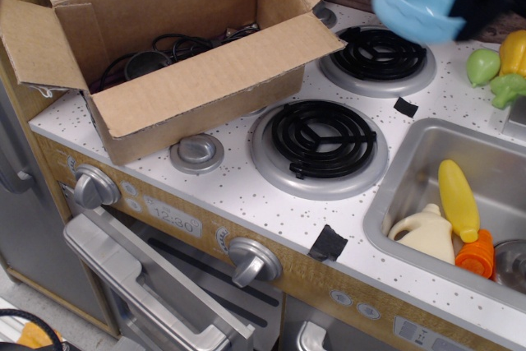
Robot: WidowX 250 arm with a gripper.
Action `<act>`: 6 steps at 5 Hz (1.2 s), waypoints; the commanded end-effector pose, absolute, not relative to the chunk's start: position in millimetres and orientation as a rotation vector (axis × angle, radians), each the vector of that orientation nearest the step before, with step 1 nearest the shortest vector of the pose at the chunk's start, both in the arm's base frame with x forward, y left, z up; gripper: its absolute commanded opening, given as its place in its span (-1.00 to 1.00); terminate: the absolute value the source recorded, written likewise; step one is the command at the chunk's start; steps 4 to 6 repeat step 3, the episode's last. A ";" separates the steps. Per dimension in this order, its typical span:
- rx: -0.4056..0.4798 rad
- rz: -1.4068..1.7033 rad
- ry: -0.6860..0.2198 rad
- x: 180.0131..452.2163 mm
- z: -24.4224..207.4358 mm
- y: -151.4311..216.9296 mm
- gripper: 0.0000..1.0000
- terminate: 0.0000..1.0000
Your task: Pick up bowl and put in small4fbox
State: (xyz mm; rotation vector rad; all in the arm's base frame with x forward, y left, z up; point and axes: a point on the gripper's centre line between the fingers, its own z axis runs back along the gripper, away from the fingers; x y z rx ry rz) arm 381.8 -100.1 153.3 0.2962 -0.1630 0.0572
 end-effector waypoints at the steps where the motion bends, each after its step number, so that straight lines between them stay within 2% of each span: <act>1: 0.354 0.109 -0.221 368.6 211.0 -44.7 -1.00 -1.00; 2: 0.372 0.101 -0.199 360.1 205.1 -10.6 -1.00 -1.00; 3: 0.343 0.123 -0.185 358.2 195.4 14.1 -1.00 1.00; 6: 0.343 0.123 -0.185 358.2 195.4 14.1 -1.00 1.00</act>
